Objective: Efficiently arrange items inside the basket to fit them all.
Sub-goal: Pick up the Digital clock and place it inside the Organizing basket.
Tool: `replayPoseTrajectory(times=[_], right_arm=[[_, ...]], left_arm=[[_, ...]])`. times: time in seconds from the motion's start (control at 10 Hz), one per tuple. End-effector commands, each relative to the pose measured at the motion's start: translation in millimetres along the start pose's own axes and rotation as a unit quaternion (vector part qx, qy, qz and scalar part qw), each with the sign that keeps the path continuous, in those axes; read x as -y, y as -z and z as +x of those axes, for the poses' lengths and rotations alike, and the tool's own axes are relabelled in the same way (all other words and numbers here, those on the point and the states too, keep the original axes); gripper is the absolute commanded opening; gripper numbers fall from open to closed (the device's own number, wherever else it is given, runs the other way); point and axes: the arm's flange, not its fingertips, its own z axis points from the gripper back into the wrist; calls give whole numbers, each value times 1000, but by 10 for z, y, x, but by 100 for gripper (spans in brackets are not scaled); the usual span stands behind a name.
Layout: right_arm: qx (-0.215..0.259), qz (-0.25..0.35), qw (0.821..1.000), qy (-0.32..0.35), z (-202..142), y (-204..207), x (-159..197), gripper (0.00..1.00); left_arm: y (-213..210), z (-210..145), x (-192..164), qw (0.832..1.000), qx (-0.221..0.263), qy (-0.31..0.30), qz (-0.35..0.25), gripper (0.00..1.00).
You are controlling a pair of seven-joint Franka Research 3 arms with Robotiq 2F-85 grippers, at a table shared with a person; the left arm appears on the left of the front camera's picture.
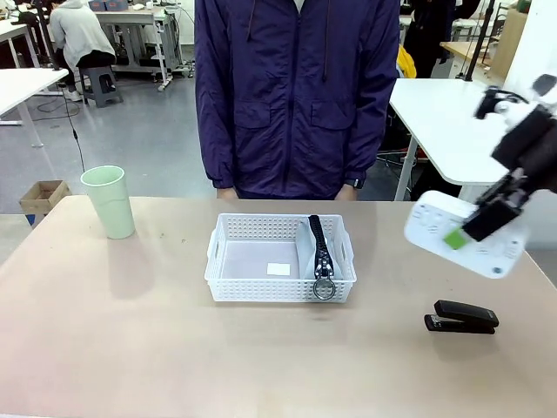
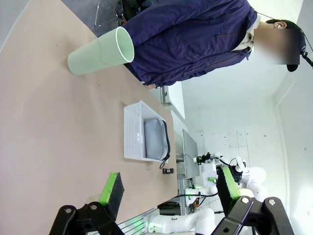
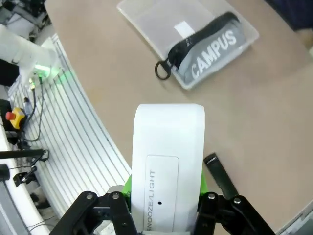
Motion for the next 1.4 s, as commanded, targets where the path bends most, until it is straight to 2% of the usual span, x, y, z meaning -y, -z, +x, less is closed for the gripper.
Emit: replayPoseTrajectory(times=[0.0,0.1,0.3,0.7,1.0,1.2,1.3], right_arm=[[32,4,999,-33,398,162,163,46],[39,12,997,-63,687,278,124,46],[47,-11,992,-117,1156,597,-81,46],[42,30,975,-218,1714,1269,-357,46],[22,79,953,-293,1939,1830,-461,46],[4,91,945,-314,2031,2167,-439,46],[3,78,943,-324,2089,2320,-387,46]], left_arm=[[0,12,14,1000,5,11,-11,100],[0,12,14,1000,5,11,-11,100],[0,12,14,1000,5,11,-11,100],[0,12,14,1000,5,11,-11,100],[0,12,14,1000,5,11,-11,100],[0,12,14,1000,5,11,-11,100],[0,12,14,1000,5,11,-11,100]])
